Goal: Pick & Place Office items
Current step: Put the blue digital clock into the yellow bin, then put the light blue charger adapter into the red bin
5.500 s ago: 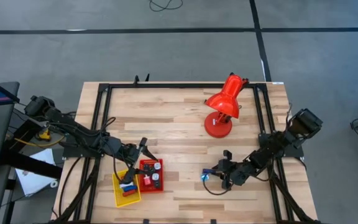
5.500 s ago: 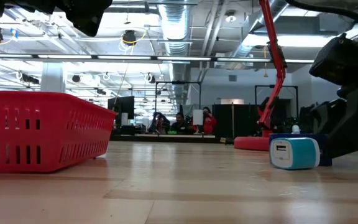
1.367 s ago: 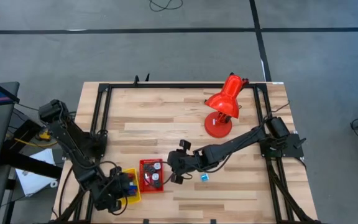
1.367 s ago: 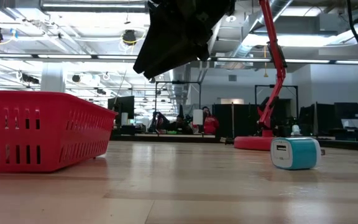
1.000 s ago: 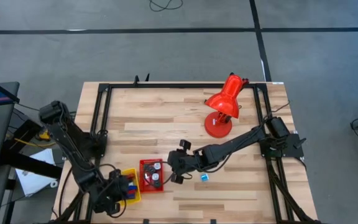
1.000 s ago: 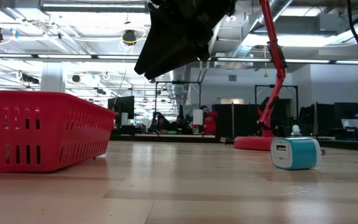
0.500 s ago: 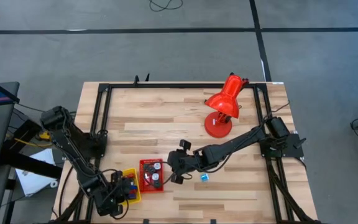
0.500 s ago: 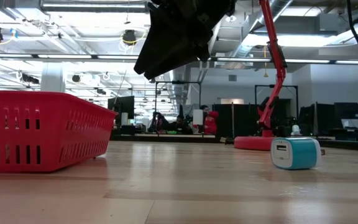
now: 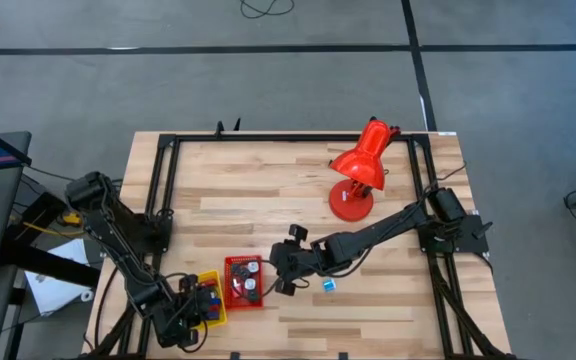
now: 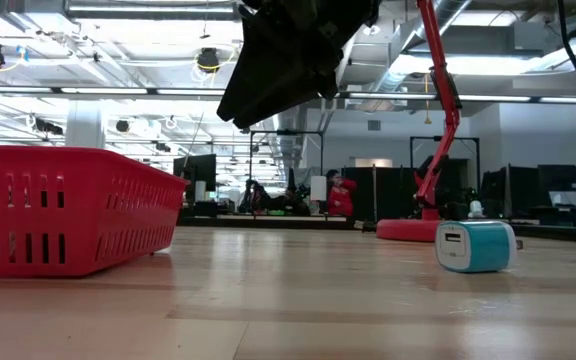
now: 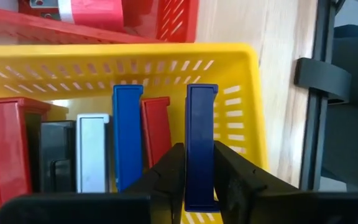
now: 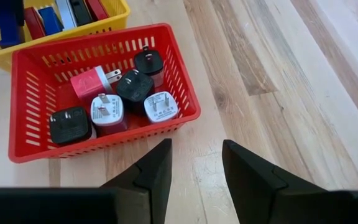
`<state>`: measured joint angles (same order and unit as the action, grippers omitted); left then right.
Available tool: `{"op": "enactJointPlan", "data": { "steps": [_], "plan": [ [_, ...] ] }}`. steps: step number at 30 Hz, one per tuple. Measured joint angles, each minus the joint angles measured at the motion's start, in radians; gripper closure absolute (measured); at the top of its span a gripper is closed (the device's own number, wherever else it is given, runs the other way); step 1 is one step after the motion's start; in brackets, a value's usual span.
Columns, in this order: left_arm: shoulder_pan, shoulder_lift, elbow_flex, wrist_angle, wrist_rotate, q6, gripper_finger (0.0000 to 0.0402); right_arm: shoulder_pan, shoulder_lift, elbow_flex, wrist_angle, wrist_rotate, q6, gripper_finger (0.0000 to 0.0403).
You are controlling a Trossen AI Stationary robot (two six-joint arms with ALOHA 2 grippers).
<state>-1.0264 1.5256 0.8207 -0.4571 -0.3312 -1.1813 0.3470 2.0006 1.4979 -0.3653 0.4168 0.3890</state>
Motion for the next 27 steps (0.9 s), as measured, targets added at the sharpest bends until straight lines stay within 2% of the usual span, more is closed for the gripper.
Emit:
{"op": "enactJointPlan", "data": {
  "steps": [5,12,21,27],
  "plan": [
    [0.000,0.001,0.000,0.006,-0.003,0.000,0.0338,0.000,0.000,0.000,0.000,0.000,-0.004,0.0269],
    [0.000,0.002,0.000,0.031,-0.005,0.030,0.0318,0.002,0.000,0.000,-0.001,0.000,-0.004,0.0269],
    [0.000,0.060,0.000,0.048,-0.007,0.051,0.0314,0.004,0.000,0.000,-0.001,0.000,-0.004,0.0269],
    [0.000,0.035,0.000,0.046,-0.002,0.078,0.0312,-0.003,0.000,0.000,-0.001,-0.019,-0.007,0.0269]
  ]
}}
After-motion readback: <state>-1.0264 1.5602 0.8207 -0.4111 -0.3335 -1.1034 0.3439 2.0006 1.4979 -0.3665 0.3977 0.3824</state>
